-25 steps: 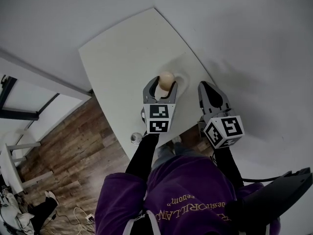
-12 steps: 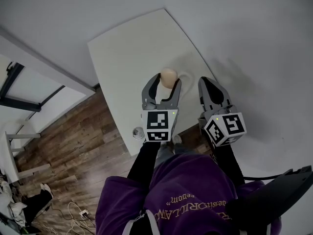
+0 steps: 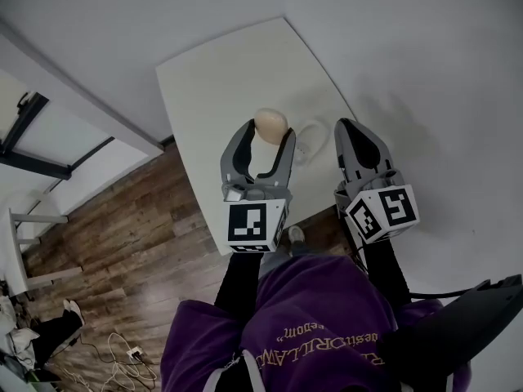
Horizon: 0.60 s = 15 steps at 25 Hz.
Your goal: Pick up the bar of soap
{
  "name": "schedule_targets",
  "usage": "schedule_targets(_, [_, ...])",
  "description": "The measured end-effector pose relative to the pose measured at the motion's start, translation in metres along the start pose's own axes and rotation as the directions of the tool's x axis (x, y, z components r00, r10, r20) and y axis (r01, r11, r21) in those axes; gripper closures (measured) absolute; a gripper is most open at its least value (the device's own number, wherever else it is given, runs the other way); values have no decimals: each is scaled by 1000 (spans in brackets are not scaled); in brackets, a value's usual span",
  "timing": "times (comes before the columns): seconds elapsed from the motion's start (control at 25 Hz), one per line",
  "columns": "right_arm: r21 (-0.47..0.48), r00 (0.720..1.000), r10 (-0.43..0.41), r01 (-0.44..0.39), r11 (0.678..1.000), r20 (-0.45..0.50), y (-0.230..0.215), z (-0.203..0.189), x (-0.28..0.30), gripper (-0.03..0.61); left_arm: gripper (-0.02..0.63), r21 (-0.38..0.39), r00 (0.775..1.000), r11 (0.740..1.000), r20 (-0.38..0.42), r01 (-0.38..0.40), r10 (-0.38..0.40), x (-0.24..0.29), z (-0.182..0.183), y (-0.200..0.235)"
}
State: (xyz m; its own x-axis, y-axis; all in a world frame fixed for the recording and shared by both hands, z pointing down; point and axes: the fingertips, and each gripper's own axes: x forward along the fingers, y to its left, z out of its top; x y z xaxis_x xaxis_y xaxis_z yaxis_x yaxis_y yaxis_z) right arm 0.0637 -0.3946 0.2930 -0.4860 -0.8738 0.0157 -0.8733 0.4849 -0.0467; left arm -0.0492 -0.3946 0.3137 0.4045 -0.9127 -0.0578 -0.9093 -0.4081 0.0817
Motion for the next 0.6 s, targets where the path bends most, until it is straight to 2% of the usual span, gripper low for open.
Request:
schedule_targets(0.2, [-1,999,9,-8,1000,32,6,9,-1,569,354,8,998,999,47,-32,31,-14,17,7])
schedule_targets(0.6, [0,1000,2,-2,1000,30,8,9,0,569,354,10,997,999,70,-37,36,-23,23,11])
